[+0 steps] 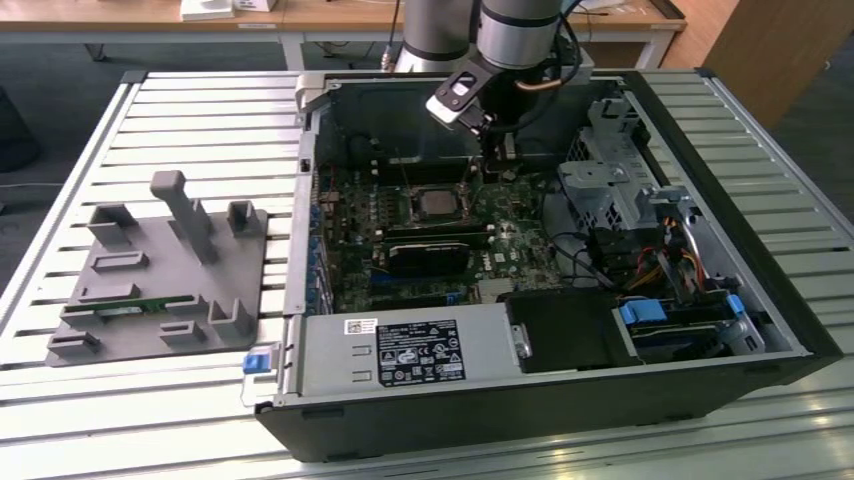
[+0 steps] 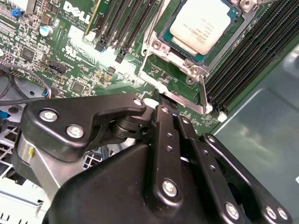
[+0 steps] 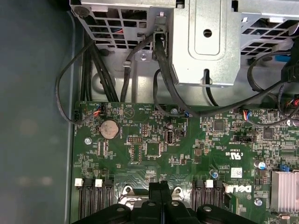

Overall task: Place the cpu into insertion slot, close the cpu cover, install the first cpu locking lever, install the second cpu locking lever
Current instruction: 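Close the cpu cover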

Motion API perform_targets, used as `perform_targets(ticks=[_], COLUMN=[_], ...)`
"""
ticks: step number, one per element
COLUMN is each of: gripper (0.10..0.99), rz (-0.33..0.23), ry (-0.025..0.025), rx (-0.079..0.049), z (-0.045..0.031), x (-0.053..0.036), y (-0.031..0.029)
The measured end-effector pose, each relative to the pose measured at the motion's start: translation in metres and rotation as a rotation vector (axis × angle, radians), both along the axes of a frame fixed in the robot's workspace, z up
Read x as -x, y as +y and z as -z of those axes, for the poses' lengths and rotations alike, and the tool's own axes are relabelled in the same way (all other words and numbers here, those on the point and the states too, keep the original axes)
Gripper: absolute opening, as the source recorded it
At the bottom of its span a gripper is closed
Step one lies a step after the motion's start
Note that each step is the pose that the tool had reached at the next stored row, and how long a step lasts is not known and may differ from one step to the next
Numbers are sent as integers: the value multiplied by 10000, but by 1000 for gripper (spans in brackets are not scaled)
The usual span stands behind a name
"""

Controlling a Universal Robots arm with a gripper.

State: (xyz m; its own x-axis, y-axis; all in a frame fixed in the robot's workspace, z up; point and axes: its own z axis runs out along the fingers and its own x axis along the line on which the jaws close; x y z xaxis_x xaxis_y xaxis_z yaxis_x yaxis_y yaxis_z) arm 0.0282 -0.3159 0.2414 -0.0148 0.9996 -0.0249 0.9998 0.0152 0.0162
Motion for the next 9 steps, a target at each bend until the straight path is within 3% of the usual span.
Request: perform_targets(ticks=[9], gripper=[106], rz=[1], ry=[0], rx=[0], z=[8], x=[36], y=[0])
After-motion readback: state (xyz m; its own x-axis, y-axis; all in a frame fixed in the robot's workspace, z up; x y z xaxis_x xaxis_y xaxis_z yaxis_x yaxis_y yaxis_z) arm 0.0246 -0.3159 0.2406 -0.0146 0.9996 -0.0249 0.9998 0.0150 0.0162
